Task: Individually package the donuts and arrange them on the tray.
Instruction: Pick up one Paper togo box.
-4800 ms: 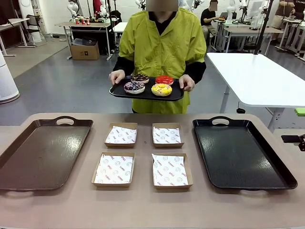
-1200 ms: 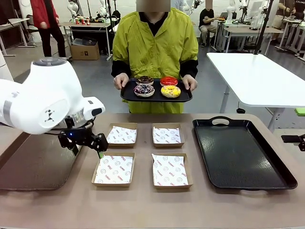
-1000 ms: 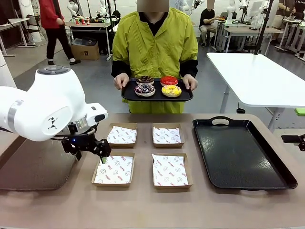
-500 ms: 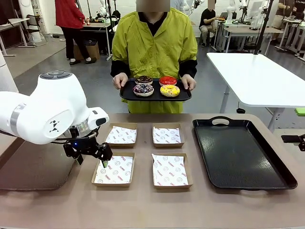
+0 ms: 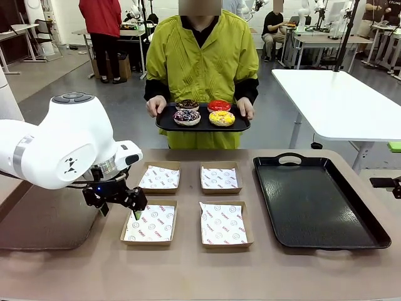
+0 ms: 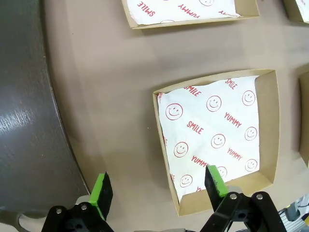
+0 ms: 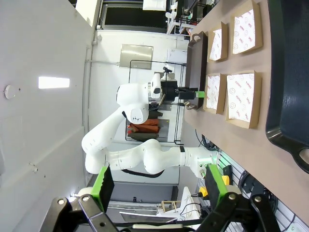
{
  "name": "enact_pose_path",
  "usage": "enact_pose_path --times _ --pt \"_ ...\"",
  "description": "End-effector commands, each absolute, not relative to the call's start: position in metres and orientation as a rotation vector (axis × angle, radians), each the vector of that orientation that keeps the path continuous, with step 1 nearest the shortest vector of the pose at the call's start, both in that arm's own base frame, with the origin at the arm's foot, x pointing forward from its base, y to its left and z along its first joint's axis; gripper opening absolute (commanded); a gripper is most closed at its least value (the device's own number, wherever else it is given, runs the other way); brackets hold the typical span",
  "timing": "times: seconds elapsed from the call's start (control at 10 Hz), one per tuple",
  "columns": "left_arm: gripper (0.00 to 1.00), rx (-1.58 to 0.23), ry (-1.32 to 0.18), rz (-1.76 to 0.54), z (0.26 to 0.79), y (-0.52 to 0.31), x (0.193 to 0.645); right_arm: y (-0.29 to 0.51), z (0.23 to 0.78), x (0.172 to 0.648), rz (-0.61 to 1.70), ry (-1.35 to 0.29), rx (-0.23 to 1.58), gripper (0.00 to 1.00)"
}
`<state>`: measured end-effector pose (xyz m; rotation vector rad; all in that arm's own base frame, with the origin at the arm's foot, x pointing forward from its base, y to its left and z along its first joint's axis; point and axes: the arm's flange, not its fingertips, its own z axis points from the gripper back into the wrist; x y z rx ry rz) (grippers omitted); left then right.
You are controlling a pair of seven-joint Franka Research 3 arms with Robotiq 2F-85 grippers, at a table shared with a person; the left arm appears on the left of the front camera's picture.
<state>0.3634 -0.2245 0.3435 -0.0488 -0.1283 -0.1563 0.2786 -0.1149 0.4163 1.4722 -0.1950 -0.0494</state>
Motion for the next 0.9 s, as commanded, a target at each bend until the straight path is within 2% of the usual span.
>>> enact_pose_path --times 0.0,0.5,0.6,0.7,0.8 --pt "1.0 -0.022 -0.132 -0.03 0.342 -0.231 0.368 -0.116 0.417 0.278 -0.047 -0.199 1.488 1.0" --pt "1.0 0.048 -0.094 0.021 0.318 -0.248 0.385 -0.116 0.417 0.278 -0.047 -0.199 1.488 1.0" --pt "0.8 0.034 -0.095 -0.006 0.316 -0.249 0.387 -0.116 0.417 0.278 -0.047 -0.199 1.488 1.0" --pt "0.43 0.038 -0.1 0.0 0.318 -0.249 0.386 -0.116 0.417 0.278 -0.047 -0.199 1.488 1.0" --pt "0.23 0.036 -0.102 0.003 0.32 -0.248 0.385 -0.116 0.417 0.278 -0.047 -0.199 1.488 1.0"
